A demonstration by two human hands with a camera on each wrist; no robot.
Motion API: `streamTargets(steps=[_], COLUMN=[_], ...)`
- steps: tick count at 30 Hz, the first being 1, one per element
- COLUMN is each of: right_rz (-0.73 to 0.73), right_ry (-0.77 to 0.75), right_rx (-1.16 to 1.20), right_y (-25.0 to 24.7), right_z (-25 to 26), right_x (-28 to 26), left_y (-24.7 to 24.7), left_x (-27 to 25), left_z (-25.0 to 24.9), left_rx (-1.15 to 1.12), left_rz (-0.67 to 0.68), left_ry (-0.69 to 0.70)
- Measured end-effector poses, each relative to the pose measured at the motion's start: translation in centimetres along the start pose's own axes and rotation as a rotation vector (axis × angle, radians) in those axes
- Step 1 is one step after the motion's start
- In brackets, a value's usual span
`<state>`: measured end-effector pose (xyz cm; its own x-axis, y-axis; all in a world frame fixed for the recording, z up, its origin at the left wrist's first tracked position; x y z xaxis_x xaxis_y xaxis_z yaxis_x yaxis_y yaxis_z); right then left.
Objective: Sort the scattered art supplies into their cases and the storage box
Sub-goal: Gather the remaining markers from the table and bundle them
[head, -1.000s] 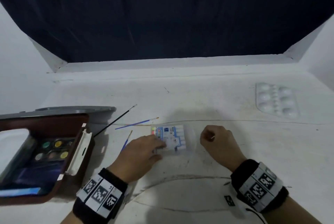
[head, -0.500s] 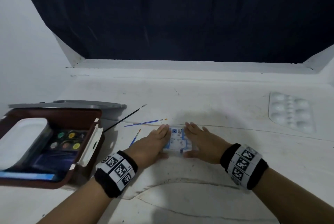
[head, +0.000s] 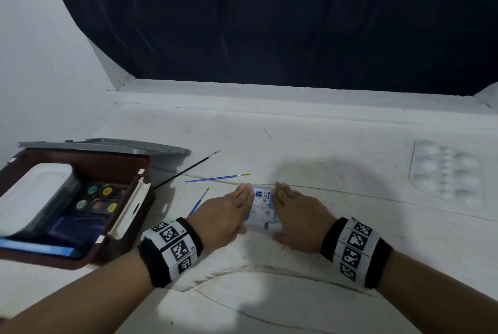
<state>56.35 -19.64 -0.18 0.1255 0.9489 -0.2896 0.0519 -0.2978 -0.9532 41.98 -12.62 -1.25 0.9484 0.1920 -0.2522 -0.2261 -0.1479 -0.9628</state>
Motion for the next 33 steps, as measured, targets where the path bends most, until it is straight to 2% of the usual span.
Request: streamTargets(steps=[7,13,17,21,24,27,31,33], right_rz=[-0.025,-0.097,-0.056,-0.071,-0.038,-0.128,-0.282,-0.337], right_ry=[-0.014,-0.02,0.007,0.03,0.032,0.03,0.029,0.021], right_rx=[-0.051,-0.059,-0.014,0.082,0.168,0.283,0.439,0.513], right_y=[-0.6,-0.6,0.8,0.7,0.5,0.0,-1.6,-2.6], right_z=[0.2,0.3,0.2,0.1,-0.6,-1.0,-1.4,-1.2], right_x=[-0.1,0.6,1.5,1.4,1.0,0.1,-1.1,-1.7], left_y=[0.5,0.8,0.2,-0.5,-0.7,-1.5,-3.8,-5.5], left_x=[0.2,0.3,0.4,0.2,-0.4,-1.5,-4.9,-7.0], left_z=[-0.2,0.6,0.0,0.1,-0.5,-1.8,-1.7,-1.8], left_rx=[0.196,0.002,-0.085,-0.269,-0.342,-0.423,-0.482,-0.486], left_rz=[-0.103,-0.14,-0.092,-0.162,-0.206,-0.341,-0.694,-0.83], left_ry=[0.042,0.005,-0.076,-0.164,-0.159,-0.099,-0.099,-0.129])
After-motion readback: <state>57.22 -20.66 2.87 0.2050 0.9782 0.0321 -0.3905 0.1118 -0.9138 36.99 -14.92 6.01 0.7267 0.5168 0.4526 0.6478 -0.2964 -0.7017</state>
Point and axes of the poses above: each hand's wrist, its own x-axis towards the middle knuckle, its own y-axis out of the palm, z = x × y, the point moved 5 cm from there along x, towards the middle knuckle, and after that the axes turned 15 degrees about y, right-handed, at the moved point
